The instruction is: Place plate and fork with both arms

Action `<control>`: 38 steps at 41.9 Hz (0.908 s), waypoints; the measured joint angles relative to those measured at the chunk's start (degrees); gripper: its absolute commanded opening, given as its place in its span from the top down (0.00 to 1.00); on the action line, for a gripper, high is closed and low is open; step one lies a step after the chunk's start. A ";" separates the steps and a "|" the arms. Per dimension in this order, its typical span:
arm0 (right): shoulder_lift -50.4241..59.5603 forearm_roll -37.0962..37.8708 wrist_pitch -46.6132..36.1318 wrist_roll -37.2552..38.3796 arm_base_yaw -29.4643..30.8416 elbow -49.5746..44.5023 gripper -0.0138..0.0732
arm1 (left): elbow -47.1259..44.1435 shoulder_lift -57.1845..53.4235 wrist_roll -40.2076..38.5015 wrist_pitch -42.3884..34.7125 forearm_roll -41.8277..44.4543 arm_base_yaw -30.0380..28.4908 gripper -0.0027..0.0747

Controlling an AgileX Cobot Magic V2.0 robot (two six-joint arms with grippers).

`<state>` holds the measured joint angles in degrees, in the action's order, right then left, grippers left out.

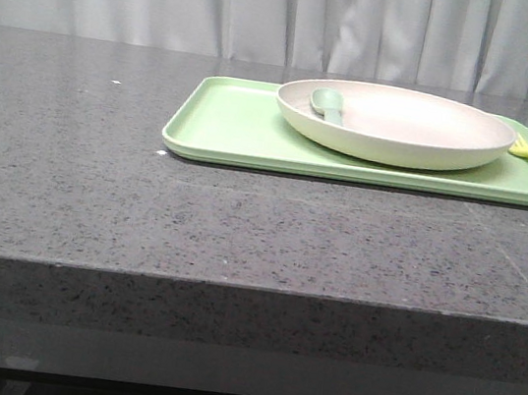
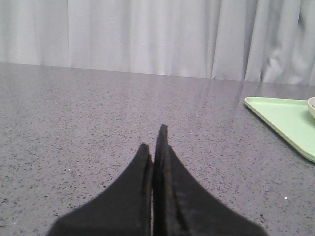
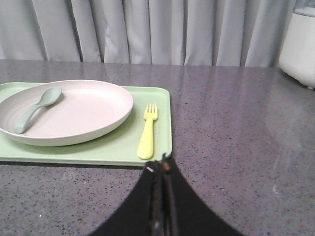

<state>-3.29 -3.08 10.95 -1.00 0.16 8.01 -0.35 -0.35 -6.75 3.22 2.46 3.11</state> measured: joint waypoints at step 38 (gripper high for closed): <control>3.93 0.00 -9.85 0.00 -0.92 -9.59 0.92 | 0.00 0.00 0.00 0.00 0.00 0.00 0.99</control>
<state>0.64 -3.08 1.10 -1.00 -0.75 -1.58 -0.35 -0.35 -6.75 3.22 2.46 3.11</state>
